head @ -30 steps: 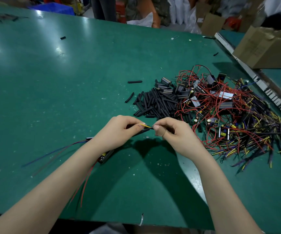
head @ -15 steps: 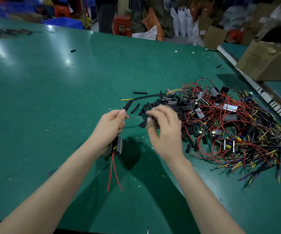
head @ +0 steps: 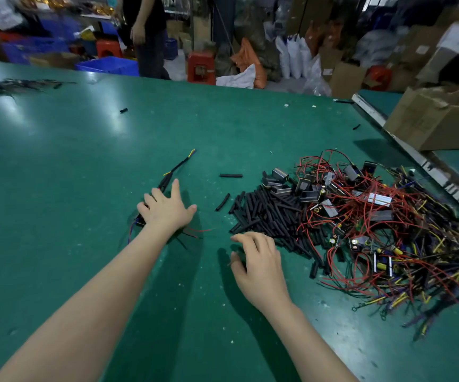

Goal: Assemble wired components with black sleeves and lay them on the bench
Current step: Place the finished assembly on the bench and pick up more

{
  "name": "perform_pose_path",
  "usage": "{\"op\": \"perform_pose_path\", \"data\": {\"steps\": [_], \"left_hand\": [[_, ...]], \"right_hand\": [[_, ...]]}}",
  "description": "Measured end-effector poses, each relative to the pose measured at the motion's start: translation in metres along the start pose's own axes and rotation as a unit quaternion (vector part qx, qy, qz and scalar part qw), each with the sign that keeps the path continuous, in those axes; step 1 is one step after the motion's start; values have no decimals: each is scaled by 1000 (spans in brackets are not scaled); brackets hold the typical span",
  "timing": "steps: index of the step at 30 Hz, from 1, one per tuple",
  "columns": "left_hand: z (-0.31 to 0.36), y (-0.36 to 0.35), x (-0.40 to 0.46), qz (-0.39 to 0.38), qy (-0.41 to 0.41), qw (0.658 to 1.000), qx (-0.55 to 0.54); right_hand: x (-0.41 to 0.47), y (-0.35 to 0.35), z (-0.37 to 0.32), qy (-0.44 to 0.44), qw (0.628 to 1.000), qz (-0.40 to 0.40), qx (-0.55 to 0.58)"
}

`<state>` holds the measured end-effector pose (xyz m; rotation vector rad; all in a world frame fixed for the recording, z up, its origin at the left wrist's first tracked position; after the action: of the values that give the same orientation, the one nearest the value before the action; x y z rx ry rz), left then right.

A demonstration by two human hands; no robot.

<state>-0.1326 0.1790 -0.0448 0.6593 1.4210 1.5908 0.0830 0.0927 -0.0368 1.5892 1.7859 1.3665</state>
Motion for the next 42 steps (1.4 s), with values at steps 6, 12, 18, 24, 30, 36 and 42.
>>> {"op": "perform_pose_path", "data": {"steps": [6,12,18,24,30,36,42], "left_hand": [[-6,-6,-10,71,-45,996,31],[-9,-4,-1,70,-66,995,19],[0,7,-11,103,-83,991,3],[53,26,-66,156,-225,940,-204],[96,9,-125,92,-311,808,-492],[119,-25,-145,18,-312,770,-556],[112,-31,-147,36,-309,779,-545]], "right_hand": [[2,-3,7,-31,999,-5,18],[0,-3,9,-37,999,-6,24],[-2,-2,9,-44,998,-3,47],[-1,12,13,-68,991,23,117],[-2,62,39,-97,976,103,164],[0,119,79,-145,962,176,153],[-5,142,135,-350,916,196,-5]]}}
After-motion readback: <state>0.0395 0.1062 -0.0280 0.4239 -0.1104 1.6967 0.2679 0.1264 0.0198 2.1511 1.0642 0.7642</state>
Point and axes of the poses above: each hand's wrist, its own x-axis towards the middle knuckle, its own y-axis out of the back of the hand, z = x × y, the point moved 6 cm from there along x, towards the middle knuckle
